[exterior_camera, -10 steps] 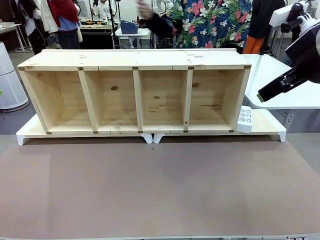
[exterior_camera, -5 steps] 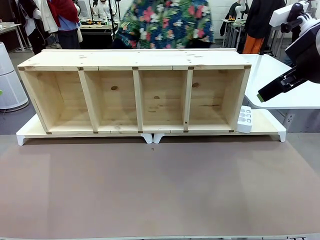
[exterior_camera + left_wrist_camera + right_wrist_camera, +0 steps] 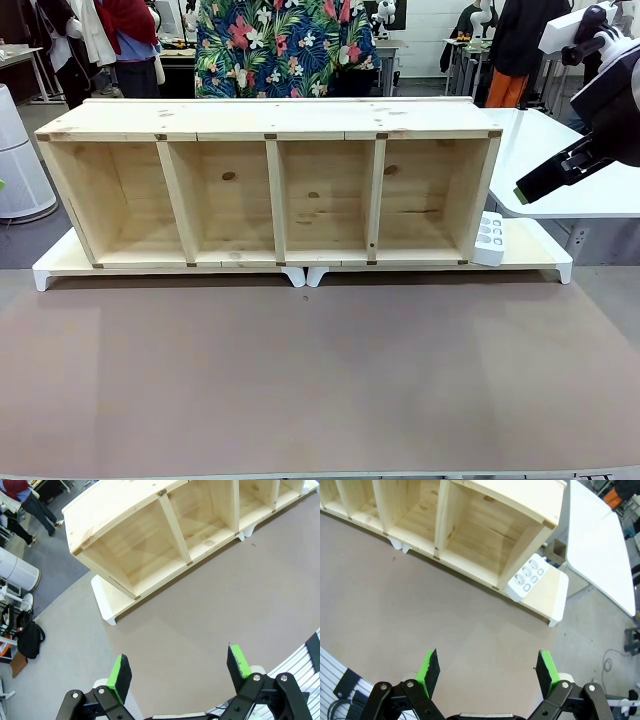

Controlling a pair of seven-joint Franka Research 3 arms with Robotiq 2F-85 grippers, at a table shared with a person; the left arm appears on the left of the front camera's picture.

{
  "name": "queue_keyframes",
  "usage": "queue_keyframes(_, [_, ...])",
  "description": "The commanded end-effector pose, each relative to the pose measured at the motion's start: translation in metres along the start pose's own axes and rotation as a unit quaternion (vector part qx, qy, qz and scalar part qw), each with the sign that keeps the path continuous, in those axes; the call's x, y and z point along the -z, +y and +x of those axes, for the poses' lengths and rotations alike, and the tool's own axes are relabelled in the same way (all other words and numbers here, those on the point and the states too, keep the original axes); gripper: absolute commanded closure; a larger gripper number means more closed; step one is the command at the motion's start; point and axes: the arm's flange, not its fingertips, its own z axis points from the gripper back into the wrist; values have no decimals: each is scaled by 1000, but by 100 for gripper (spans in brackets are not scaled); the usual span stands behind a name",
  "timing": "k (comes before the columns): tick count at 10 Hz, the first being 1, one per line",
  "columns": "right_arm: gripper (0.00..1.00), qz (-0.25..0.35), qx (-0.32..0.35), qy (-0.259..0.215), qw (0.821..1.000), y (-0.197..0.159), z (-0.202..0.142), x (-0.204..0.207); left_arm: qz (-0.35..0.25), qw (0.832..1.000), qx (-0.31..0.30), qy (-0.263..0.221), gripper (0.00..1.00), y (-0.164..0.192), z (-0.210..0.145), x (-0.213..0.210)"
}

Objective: Perform cable management.
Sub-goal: When the cord part of the Power Cable appears at the lower middle area of the table and stops, grasp the cord part of the Power Cable.

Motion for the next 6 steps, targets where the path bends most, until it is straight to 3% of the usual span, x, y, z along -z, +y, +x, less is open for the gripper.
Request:
queue_keyframes(1, [0,-1,0,0,1000,0,0,0,1,1000,-3,-2,0,0,0,-1])
queue_keyframes(6, [0,-1,0,0,1000,0,0,0,1,1000,-3,-2,0,0,0,-1])
